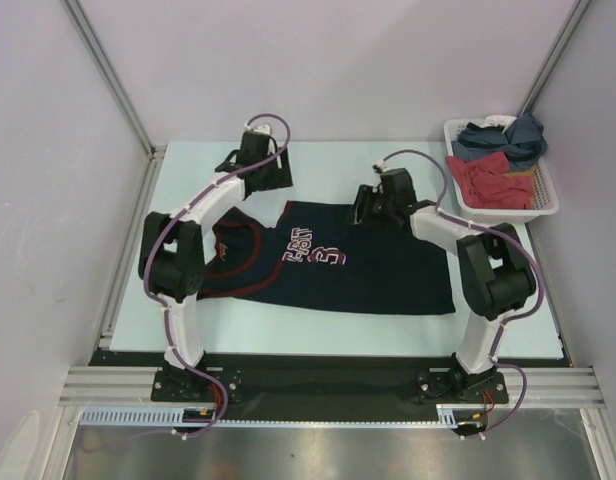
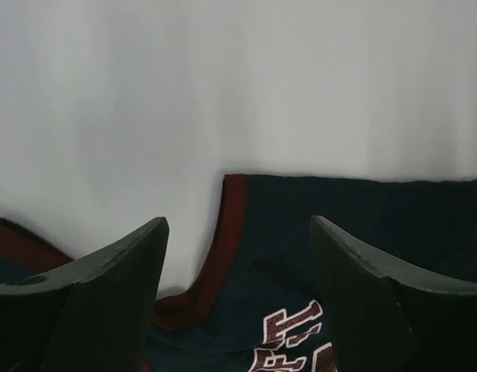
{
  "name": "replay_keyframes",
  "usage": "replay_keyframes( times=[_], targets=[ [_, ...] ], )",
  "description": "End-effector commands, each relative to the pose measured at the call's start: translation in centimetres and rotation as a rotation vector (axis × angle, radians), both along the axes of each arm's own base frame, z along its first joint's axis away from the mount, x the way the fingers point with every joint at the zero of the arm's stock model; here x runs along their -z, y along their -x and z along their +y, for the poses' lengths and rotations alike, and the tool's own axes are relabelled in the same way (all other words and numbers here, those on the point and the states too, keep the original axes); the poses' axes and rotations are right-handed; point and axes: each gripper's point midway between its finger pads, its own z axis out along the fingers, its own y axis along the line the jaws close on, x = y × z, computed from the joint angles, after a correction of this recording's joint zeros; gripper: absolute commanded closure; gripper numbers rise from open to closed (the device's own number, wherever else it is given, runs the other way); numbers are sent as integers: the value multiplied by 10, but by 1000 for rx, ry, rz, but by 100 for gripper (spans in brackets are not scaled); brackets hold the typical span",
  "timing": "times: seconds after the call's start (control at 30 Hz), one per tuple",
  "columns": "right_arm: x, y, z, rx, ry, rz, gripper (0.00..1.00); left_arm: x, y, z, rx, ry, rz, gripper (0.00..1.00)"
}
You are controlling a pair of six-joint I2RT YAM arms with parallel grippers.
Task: Fold and stack the tank tops
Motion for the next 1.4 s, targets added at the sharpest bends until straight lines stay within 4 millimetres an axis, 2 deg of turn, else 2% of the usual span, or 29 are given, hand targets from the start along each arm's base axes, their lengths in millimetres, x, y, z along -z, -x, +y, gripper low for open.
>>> replay_keyframes(
  times=[0.0, 0.03, 0.07, 0.1, 0.17, 0.2, 0.3, 0.33, 0.37, 0.43, 0.53, 0.57, 0.67, 0.7, 0.73, 0.8, 0.87, 0.9, 0.93, 1.0, 1.07, 1.1, 1.13, 1.2, 1.23, 1.37],
  targets=[
    [-17, -14, -55, 124, 110, -36, 47, 18, -6, -25, 75, 55, 40, 21],
    [-17, -18, -67, 156, 132, -32, 47, 22, -5, -31, 78, 65, 57, 22],
    [-17, -26, -90, 207, 156, -28, 47, 34, -6, -33, 80, 65, 82, 23],
    [-19, -32, -107, 260, 185, -29, 48, 33, -10, -37, 83, 71, 83, 24],
    [-19, -35, -134, 326, 221, -11, 50, 47, -9, -43, 86, 65, 117, 27],
    [-22, -40, -156, 381, 257, -16, 51, 48, -10, -46, 91, 67, 118, 28],
    [-26, -45, -192, 475, 318, -20, 51, 62, -10, -50, 86, 56, 144, 31],
    [-29, -48, -197, 489, 318, -23, 51, 65, -10, -52, 87, 60, 153, 32],
    [-30, -49, -200, 498, 316, -22, 51, 72, -10, -52, 89, 62, 168, 38],
    [-33, -51, -206, 511, 304, -25, 51, 77, -10, -56, 95, 73, 181, 43],
    [-32, -53, -211, 524, 312, -25, 51, 86, -11, -58, 97, 73, 206, 61],
    [-37, -56, -214, 531, 317, -35, 51, 95, -10, -58, 97, 71, 229, 64],
    [-37, -61, -221, 541, 359, -35, 50, 103, -5, -57, 94, 85, 260, 65],
    [-33, -61, -223, 544, 375, -23, 50, 111, 2, -56, 100, 95, 282, 64],
    [-32, -63, -226, 551, 390, -23, 49, 108, -1, -56, 97, 117, 265, 60],
    [-34, -68, -234, 573, 423, -33, 47, 113, 4, -55, 102, 136, 279, 59],
    [-26, -71, -239, 586, 453, -17, 45, 112, 2, -54, 98, 137, 271, 64],
    [-22, -75, -239, 585, 460, -7, 45, 113, 1, -53, 97, 132, 268, 69],
    [-20, -77, -240, 588, 466, -3, 45, 113, 0, -53, 95, 128, 265, 84],
    [-19, -80, -242, 593, 474, 1, 44, 113, -3, -43, 62, 107, 261, 100],
    [-14, -83, -240, 589, 470, 6, 44, 106, -5, -34, 40, 111, 246, 100],
    [-15, -85, -241, 594, 466, -1, 44, 111, -1, -29, 33, 112, 256, 100],
    [-15, -88, -240, 593, 465, -5, 44, 103, -5, -21, 23, 127, 232, 100],
    [-7, -92, -240, 592, 470, 7, 43, 108, -2, -4, -7, 126, 243, 100],
    [-6, -95, -239, 588, 468, 7, 43, 104, -2, 0, -11, 128, 233, 100],
    [6, -113, -234, 579, 495, 14, 46, 108, 2, 10, -8, 136, 237, 100]
  ],
)
